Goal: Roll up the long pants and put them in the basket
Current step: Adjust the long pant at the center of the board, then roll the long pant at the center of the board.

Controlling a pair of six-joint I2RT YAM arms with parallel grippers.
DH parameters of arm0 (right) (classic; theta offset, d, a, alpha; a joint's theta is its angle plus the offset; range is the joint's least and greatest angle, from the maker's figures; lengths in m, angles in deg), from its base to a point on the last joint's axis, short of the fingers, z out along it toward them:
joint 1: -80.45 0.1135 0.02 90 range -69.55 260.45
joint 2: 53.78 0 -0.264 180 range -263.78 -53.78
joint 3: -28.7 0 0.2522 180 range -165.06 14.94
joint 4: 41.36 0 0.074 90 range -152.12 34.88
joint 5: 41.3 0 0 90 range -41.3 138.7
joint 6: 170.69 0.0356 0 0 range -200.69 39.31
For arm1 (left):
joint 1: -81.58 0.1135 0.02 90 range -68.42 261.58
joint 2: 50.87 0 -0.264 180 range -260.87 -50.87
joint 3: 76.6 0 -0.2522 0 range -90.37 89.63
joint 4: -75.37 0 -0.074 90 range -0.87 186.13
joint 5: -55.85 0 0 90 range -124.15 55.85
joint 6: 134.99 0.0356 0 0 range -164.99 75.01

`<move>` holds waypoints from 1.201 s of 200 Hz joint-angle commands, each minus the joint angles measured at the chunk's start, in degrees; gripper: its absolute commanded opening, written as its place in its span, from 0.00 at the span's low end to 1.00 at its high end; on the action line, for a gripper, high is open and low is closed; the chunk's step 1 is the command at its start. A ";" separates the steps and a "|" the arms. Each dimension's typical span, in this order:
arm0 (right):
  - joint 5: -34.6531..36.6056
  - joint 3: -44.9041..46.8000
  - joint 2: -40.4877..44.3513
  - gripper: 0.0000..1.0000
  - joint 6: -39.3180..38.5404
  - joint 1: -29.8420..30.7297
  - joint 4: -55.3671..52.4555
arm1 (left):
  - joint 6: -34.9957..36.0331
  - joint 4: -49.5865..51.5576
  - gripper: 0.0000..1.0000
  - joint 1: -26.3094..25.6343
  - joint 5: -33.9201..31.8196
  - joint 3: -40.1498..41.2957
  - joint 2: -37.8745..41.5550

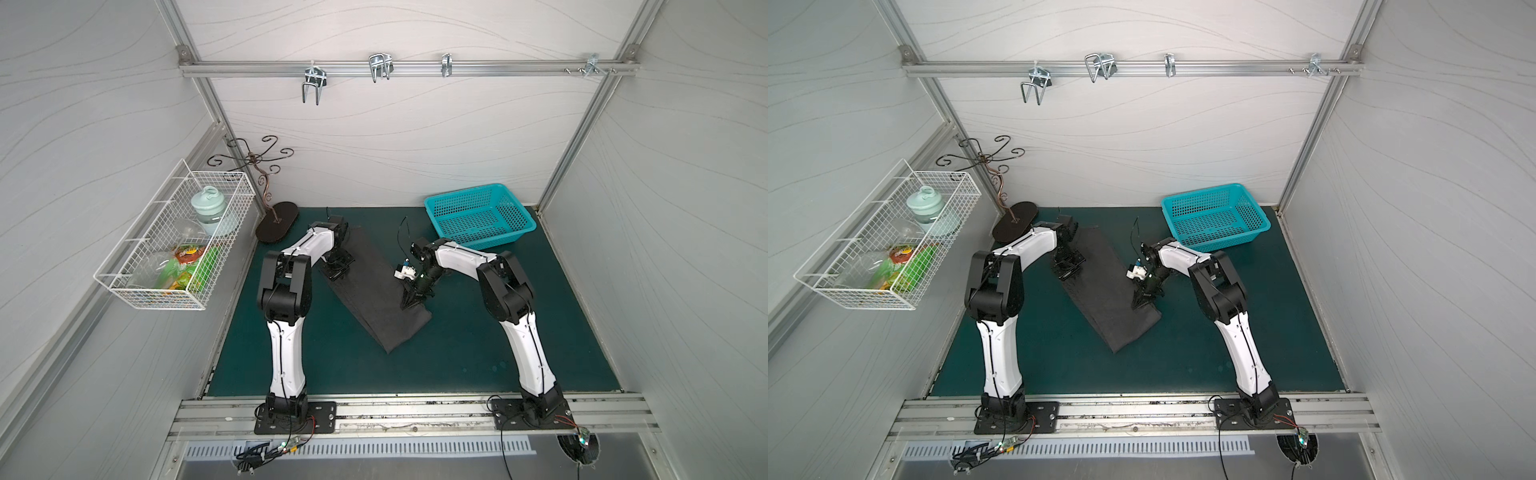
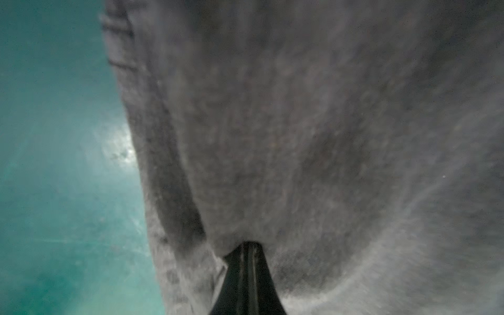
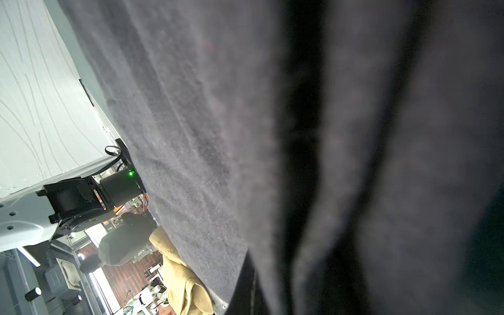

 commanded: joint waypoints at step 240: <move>9.22 26.32 39.43 0.00 22.43 -5.60 12.63 | 6.39 -18.41 0.01 -0.02 20.05 16.22 24.59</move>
